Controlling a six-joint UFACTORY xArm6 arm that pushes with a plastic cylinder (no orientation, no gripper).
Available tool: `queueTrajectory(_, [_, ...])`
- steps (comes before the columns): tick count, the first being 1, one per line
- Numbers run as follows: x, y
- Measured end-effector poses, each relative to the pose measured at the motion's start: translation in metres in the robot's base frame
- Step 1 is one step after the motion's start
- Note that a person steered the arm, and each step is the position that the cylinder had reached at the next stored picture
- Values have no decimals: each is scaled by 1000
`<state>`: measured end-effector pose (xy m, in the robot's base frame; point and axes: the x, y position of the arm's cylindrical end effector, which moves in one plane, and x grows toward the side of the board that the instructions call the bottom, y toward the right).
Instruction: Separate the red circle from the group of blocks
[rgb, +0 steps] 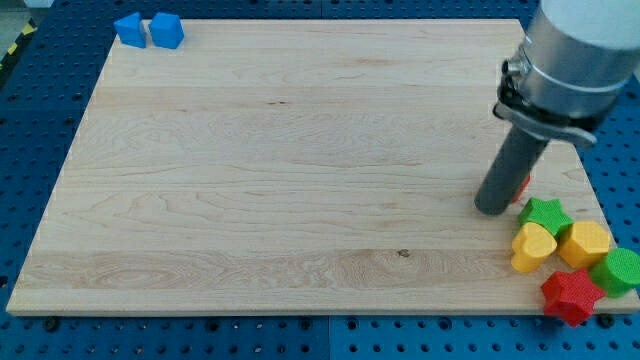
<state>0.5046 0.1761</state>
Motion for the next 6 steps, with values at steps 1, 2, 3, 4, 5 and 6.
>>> queueTrajectory(1, [-43, 0])
queueTrajectory(2, [-85, 0])
queueTrajectory(3, [-123, -2])
queueTrajectory(4, [-172, -2])
queueTrajectory(5, [-202, 23])
queueTrajectory(6, [-189, 81])
